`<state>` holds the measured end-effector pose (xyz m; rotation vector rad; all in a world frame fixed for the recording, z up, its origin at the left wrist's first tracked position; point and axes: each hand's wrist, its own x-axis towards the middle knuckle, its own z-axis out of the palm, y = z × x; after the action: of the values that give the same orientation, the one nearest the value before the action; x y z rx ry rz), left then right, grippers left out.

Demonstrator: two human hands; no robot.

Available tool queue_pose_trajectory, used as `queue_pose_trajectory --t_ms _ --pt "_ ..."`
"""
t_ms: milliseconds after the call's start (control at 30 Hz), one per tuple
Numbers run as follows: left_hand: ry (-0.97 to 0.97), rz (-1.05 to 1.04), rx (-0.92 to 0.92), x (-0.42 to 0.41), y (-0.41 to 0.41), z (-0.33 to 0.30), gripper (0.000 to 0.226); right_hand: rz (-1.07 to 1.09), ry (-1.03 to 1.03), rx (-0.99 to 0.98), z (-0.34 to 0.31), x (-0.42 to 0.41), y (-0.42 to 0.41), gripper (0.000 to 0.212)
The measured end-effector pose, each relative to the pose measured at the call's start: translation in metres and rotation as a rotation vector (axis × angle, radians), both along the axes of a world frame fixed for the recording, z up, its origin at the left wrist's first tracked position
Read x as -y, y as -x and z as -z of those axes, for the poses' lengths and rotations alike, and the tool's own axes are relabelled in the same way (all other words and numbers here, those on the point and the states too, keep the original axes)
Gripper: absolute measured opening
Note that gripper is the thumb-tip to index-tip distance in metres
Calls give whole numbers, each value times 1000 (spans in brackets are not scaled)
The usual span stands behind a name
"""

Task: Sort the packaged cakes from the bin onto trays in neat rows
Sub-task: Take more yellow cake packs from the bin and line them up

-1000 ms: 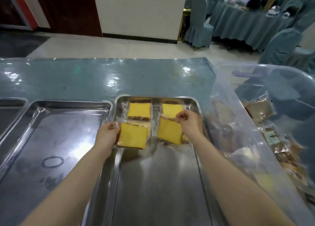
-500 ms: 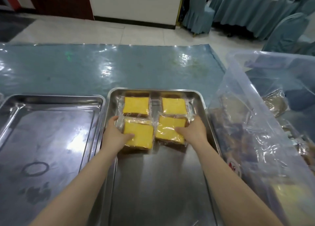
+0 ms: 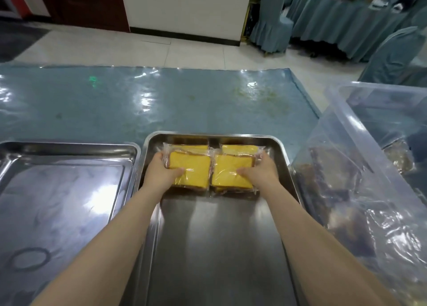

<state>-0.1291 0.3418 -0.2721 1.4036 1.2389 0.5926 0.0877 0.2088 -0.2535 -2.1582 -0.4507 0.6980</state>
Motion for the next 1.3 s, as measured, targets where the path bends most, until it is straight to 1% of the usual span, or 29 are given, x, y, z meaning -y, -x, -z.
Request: queue_pose_trajectory --t_ms 100,233,300,400,500,600,667,700,767,800,833,867,900,1000,1100,1133,1200,1300 --pt "-6 -18 3 6 3 -5 71 43 -109 -26 2 13 7 70" --pt "-87 -67 136 20 32 -31 63 45 -330 -80 -13 22 41 45" --pt "-103 -148 203 25 64 -49 59 2 -448 -177 -27 19 69 44" --pt "-97 -311 335 29 135 -65 42 -97 -570 -337 -46 6 118 44" --pt "1 -443 337 37 212 -63 25 -251 -589 -447 -58 -12 182 40" --pt "101 -629 314 55 272 -51 30 -374 -508 -513 -55 -23 248 36" --pt "81 -753 249 71 300 -46 27 -453 -411 -497 -49 -22 284 37" --pt "56 -769 225 78 309 -46 22 -495 -375 -482 -45 -20 298 41" --pt "17 -676 228 92 323 -47 20 -569 -336 -443 -43 -16 317 55" --pt "23 -608 266 100 327 -49 20 -608 -313 -400 -44 -14 321 66" --pt "62 -564 290 108 329 -51 18 -646 -271 -347 -44 -12 323 78" --pt "120 -542 268 116 330 -53 12 -679 -218 -297 -46 -9 322 85" --pt "194 -522 211 125 331 -54 4 -705 -176 -247 -48 -5 319 85" --pt "397 -398 -24 145 330 -60 22 -708 -113 -92 -62 11 307 71" --pt "465 -220 -278 161 329 -81 32 -681 -109 26 -82 29 293 60" --pt "463 -177 -317 165 329 -88 36 -681 -128 35 -90 36 289 59" --pt "412 -99 -330 170 323 -102 37 -691 -160 33 -107 52 281 55" --pt "210 -42 -249 182 295 -126 28 -703 -230 20 -136 80 266 41"
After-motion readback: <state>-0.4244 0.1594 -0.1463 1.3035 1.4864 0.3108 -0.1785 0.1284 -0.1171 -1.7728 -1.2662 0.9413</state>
